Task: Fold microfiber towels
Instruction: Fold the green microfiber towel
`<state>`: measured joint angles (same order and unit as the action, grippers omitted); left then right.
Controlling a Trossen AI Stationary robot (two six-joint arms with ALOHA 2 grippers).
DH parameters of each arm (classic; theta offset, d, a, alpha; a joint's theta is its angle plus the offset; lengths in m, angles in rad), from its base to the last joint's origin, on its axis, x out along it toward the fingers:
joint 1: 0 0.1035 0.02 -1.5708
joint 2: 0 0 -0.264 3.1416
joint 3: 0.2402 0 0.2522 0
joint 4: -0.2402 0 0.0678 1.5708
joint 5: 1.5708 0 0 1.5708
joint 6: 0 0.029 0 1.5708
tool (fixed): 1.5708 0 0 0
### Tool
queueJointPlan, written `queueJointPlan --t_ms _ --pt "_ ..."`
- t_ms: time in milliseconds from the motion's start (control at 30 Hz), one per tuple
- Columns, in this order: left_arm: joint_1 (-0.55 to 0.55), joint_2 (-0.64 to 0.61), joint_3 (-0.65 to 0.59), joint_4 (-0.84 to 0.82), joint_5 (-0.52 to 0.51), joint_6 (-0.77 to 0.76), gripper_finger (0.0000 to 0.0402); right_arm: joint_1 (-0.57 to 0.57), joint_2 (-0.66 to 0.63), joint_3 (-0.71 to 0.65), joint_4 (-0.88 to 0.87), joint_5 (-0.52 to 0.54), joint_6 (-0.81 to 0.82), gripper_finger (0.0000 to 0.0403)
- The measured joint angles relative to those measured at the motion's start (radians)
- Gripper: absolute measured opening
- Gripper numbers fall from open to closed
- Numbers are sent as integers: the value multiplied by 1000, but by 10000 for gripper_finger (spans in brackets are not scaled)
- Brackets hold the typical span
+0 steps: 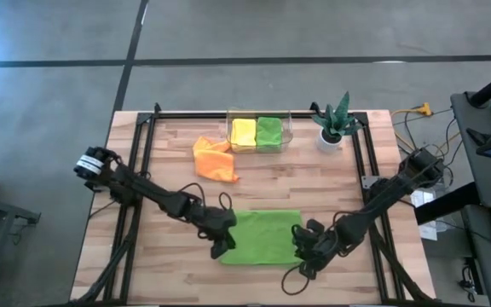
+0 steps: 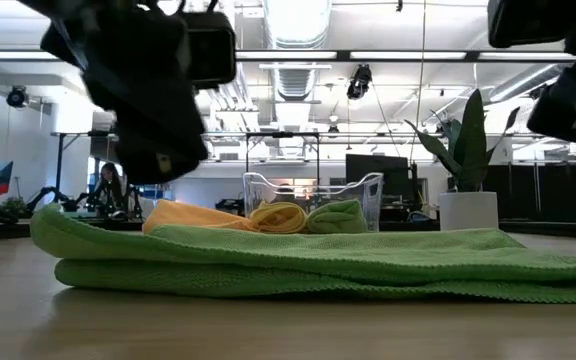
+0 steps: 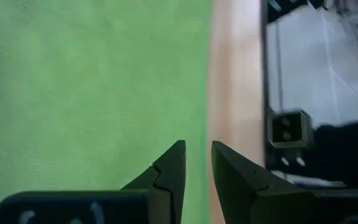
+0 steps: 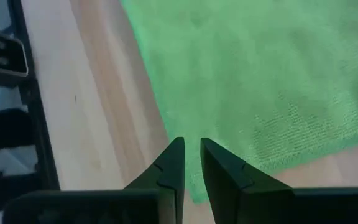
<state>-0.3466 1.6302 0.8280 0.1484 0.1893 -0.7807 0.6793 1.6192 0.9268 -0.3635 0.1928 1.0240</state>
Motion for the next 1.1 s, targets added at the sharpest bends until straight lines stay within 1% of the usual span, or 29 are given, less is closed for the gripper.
queueJointPlan --t_ms 67,167,200,267,400,500,567,633,700,800,933,1100 --pt "16 17 0 7 -46 4 63 0 3 0 2 65 4 47" --pt "41 31 -2 18 -135 41 63 -30 5 0 8 203 -20 47" --pt "48 32 -1 33 -154 64 63 -54 11 0 18 232 -36 47" --pt "67 47 -1 69 -173 108 63 -114 24 -2 46 238 -86 47" --pt "105 90 -1 108 -177 138 63 -244 62 -4 136 217 -210 47" --pt "129 117 -1 119 -198 140 63 -330 87 -5 166 206 -243 47" --pt "143 140 0 134 -204 140 63 -376 99 -6 167 175 -268 47" --pt "150 150 -6 112 -207 139 63 -411 111 -6 185 118 -295 47" --pt "152 162 -4 115 -207 136 63 -432 119 -7 184 51 -325 47" --pt "152 163 -11 68 -211 132 63 -444 133 -15 187 -20 -336 47" --pt "152 152 -17 14 -226 132 63 -444 130 -50 179 -42 -309 47" --pt "152 151 -17 -8 -225 132 63 -439 118 -91 129 -69 -260 47"
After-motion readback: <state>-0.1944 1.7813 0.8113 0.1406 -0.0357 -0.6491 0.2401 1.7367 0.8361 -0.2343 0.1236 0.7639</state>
